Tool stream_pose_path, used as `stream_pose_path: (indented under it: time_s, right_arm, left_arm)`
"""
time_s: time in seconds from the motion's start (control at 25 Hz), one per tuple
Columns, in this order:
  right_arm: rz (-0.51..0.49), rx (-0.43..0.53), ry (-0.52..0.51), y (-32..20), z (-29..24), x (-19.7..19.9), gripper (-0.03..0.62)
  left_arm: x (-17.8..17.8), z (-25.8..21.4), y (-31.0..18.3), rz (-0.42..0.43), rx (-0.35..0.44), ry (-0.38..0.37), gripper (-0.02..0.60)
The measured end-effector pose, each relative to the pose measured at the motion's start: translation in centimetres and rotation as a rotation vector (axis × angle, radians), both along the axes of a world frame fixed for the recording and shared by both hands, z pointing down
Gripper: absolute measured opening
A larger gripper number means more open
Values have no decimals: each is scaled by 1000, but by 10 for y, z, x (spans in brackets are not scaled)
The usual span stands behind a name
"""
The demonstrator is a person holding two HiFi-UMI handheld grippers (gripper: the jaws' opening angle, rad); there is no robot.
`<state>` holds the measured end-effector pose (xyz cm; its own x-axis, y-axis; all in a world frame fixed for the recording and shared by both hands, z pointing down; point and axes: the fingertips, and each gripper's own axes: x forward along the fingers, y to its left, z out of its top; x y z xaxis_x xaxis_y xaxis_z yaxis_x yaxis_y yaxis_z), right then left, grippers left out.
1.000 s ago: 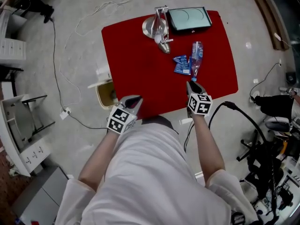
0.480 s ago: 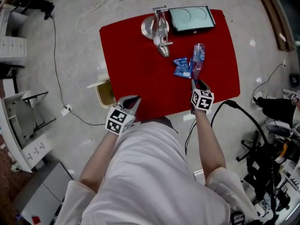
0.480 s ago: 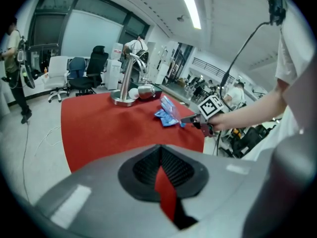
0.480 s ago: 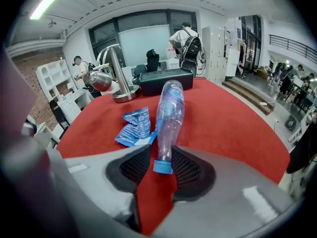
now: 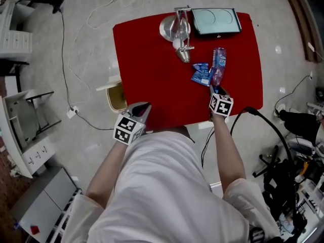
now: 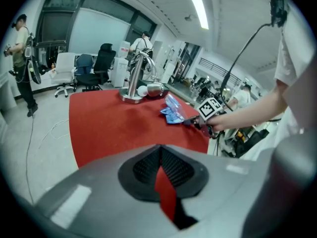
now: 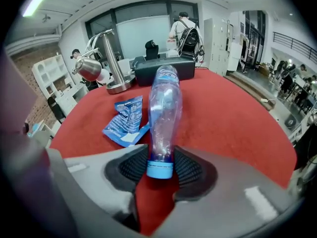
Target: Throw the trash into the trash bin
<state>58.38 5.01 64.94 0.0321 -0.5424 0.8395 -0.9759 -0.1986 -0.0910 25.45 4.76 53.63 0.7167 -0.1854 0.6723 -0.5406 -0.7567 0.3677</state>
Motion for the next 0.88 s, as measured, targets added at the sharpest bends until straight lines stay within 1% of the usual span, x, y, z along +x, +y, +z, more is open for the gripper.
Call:
stream_pose_path:
  time_s: [0.2,0.4,0.76,0.88]
  right_arm:
    - [21,47,-3,2,-13,-1,153]
    - [53,107,-28,5,-33,-7,153]
    - [111,199,-15,27,-72,-18,152]
    - [116,227,-14,36,-85,-26,152]
  left_arm:
    - [-11,0,3,-7,3,3,3]
    - [-21,-3,7,-5,18,10,3]
    - [-38,-12,23,11,51,43,5]
    - [-44,-13,29,16,60,55,5]
